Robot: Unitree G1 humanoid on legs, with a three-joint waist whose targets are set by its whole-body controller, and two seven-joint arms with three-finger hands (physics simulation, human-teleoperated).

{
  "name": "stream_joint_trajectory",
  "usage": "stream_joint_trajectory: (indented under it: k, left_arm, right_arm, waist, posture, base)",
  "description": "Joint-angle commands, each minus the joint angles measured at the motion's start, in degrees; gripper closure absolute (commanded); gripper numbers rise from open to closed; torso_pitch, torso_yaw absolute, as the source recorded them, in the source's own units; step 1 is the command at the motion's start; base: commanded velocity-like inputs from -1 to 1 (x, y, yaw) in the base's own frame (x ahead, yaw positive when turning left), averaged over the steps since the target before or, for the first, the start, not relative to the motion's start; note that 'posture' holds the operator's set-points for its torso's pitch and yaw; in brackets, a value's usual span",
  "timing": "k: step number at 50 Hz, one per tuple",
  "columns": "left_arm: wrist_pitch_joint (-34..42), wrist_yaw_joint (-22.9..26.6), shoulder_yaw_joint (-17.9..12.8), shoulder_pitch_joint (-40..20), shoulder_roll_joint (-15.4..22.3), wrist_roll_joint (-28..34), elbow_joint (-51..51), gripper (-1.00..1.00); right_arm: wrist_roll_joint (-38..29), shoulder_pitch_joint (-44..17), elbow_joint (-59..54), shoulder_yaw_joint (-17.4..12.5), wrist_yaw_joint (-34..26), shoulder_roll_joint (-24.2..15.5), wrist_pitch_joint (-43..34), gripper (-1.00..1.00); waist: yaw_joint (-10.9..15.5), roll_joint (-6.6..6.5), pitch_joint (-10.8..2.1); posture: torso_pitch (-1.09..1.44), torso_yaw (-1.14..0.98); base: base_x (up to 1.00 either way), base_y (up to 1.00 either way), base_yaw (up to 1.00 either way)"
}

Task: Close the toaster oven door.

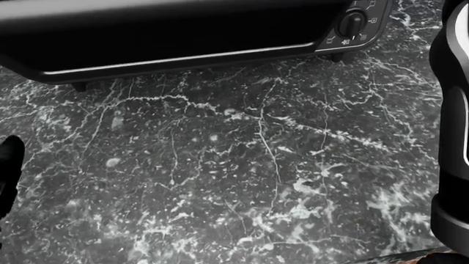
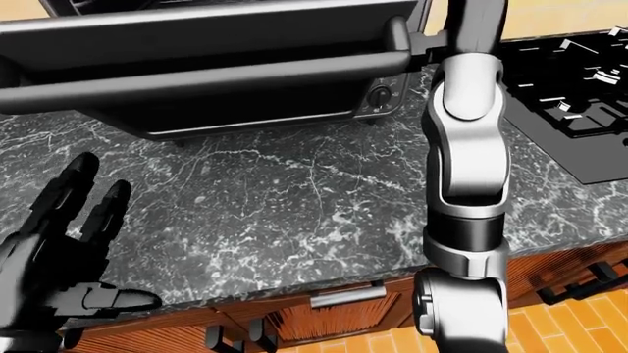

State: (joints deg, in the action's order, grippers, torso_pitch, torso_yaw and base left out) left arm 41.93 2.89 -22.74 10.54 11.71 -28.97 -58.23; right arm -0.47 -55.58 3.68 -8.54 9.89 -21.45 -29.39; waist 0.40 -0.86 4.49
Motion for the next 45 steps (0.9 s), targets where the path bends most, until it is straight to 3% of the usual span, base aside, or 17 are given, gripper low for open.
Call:
stream_joint_trajectory:
  k: [1, 8, 13, 19, 28, 34, 45]
  left_arm:
    - [-1.93, 0.78, 0.51, -0.83, 0.34, 2.14, -1.77, -1.0]
    - [-2.83, 2.37, 4.28, -2.21, -0.26, 6.63, -1.76, -1.0]
    - [-6.9, 1.21, 7.57, -1.08, 2.19, 8.05, -1.76, -1.0]
    - [-7.38, -0.38, 9.01, -1.96, 3.86, 8.72, -1.76, -1.0]
    - [-6.98, -2.66, 8.93, -4.12, 6.43, 6.85, -1.76, -1.0]
    - [-4.58, -7.99, 7.73, -6.83, 11.49, -0.41, -1.76, -1.0]
    - [-1.51, -13.02, 6.63, -11.14, 17.26, -7.39, -1.77, -1.0]
  right_arm:
    - [0.05, -4.33, 4.36, -2.09, 2.12, -1.15, 4.46, -1.0]
    - [0.07, -4.14, 4.4, -2.1, 2.15, -1.11, 4.54, -1.0]
    - [0.12, -3.98, 4.31, -2.13, 2.24, -1.12, 4.71, -1.0]
    - [0.07, -3.83, 4.2, -2.09, 2.35, -1.0, 4.91, -1.0]
    - [0.17, -3.62, 4.29, -2.17, 2.51, -1.02, 4.96, -1.0]
    - [0.39, -3.62, 4.46, -2.33, 2.62, -1.16, 4.79, -1.0]
    - [0.53, -3.99, 4.89, -2.15, 2.6, -1.15, 4.24, -1.0]
  waist:
    - [0.07, 0.47, -2.19]
    - [0.16, 0.62, -2.29]
    - [0.21, 0.71, -2.4]
    - [0.25, 0.7, -2.45]
    - [0.23, 0.62, -2.52]
    - [0.12, 0.39, -2.54]
    - [-0.09, -0.09, -2.4]
  posture:
    - [0.0, 0.0]
    - [0.0, 0.0]
    - [0.0, 0.0]
    - [0.0, 0.0]
    - [0.0, 0.0]
    - [0.0, 0.0]
    - [0.0, 0.0]
  base:
    - [0.0, 0.0, 0.0]
    - [0.0, 0.0, 0.0]
    - [0.0, 0.0, 0.0]
    - [0.0, 0.0, 0.0]
    - [0.0, 0.0, 0.0]
    - [0.0, 0.0, 0.0]
    - [0.0, 0.0, 0.0]
